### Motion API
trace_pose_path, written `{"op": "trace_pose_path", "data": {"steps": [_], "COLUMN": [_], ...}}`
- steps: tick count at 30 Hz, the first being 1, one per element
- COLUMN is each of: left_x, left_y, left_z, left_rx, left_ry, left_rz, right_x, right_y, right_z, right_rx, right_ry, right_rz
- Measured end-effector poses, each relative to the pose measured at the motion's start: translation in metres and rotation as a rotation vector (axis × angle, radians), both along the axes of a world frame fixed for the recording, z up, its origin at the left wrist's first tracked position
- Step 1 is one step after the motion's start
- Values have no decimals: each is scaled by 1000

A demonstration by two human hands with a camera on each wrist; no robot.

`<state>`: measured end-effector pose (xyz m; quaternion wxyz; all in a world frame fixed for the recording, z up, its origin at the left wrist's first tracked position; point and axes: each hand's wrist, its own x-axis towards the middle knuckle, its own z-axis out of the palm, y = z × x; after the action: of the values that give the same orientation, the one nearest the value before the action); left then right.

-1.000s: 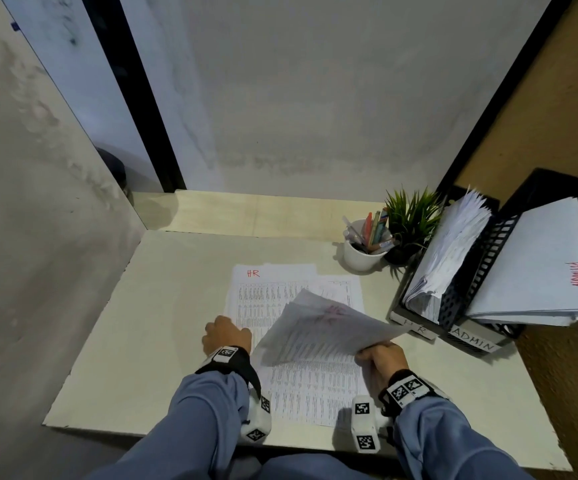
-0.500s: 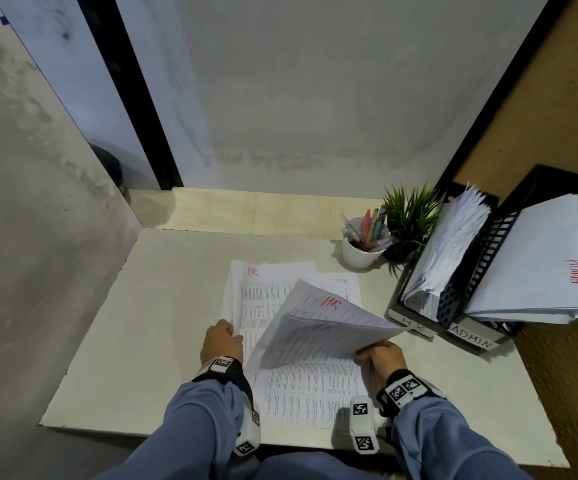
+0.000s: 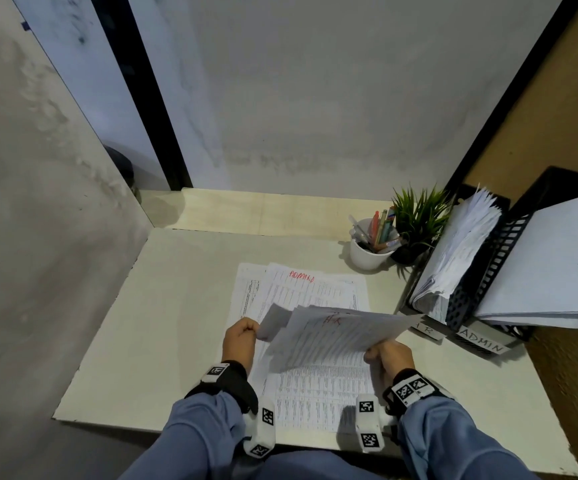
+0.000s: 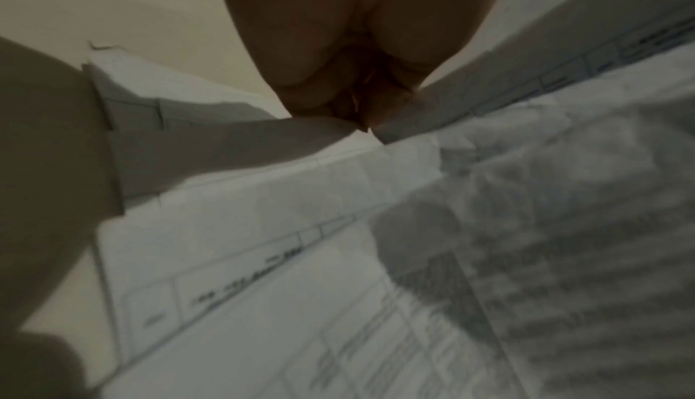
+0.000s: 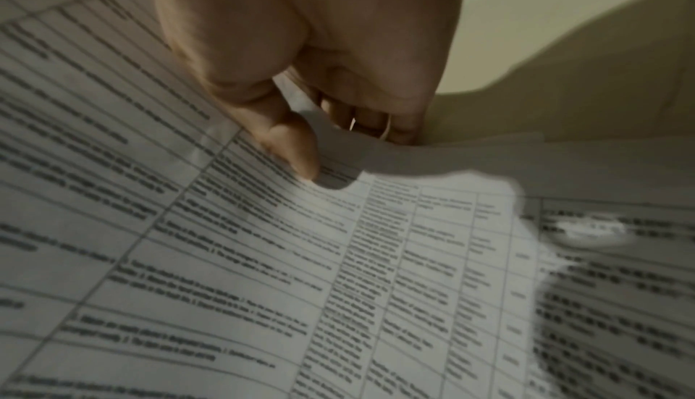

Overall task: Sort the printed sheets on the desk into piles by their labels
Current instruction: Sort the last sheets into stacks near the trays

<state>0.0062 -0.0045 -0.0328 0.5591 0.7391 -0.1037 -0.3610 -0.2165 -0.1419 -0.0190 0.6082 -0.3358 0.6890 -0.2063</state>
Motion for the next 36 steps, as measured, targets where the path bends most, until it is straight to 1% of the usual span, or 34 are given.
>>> {"op": "trace_pose_path", "data": {"steps": [3,4,5,8,9,10,11,13,14,15,17,20,23,25,26,28,29,31,34,36], "left_x": [-3,-2,-4,-14,-19,-21,-23,-24,-23,-22,-20,-17,-17,-17,-17,-17,-16,-15,-15,-17], "left_y": [-2,-4,-5,-16,-20,-24,-29,-39,-44,-47,-51,-48,-46,-47,-47,-49,-50,-50,-42,-33], "left_z": [6,1,6,28,38,46,55,75,85,94,104,100,89,89,92,100,101,97,73,56], "left_rx": [-11,-20,-18,-61,-79,-113,-145,-210,-238,-280,-351,-326,-211,-170,-172,-236,-268,-255,-59,2], "left_ry": [124,184,213,86,40,4,-26,-47,-89,-130,-156,-157,-129,-136,-149,-151,-155,-162,-173,-164], "left_rz": [-14,-20,-54,-195,-228,-234,-206,-107,-63,-55,-68,-111,-124,-107,-85,-41,-39,-65,-146,-184], "right_x": [5,6,9,25,28,33,36,41,43,45,47,47,44,46,48,51,52,51,46,40], "right_y": [-1,-3,-3,5,4,4,4,0,-4,-6,-10,-6,0,0,-1,-4,-5,-5,6,9], "right_z": [10,12,16,41,46,54,63,84,94,102,108,107,98,99,102,111,114,111,95,89], "right_rx": [-36,-51,-67,-107,-139,-189,-263,-440,-526,-590,-655,-613,-525,-536,-553,-595,-610,-593,-446,-366], "right_ry": [-12,-45,-114,-344,-373,-380,-349,-287,-274,-271,-314,-337,-286,-253,-254,-274,-286,-283,-260,-260], "right_rz": [14,-7,-30,-43,-21,18,58,116,124,117,98,118,158,189,188,165,154,155,147,103]}}
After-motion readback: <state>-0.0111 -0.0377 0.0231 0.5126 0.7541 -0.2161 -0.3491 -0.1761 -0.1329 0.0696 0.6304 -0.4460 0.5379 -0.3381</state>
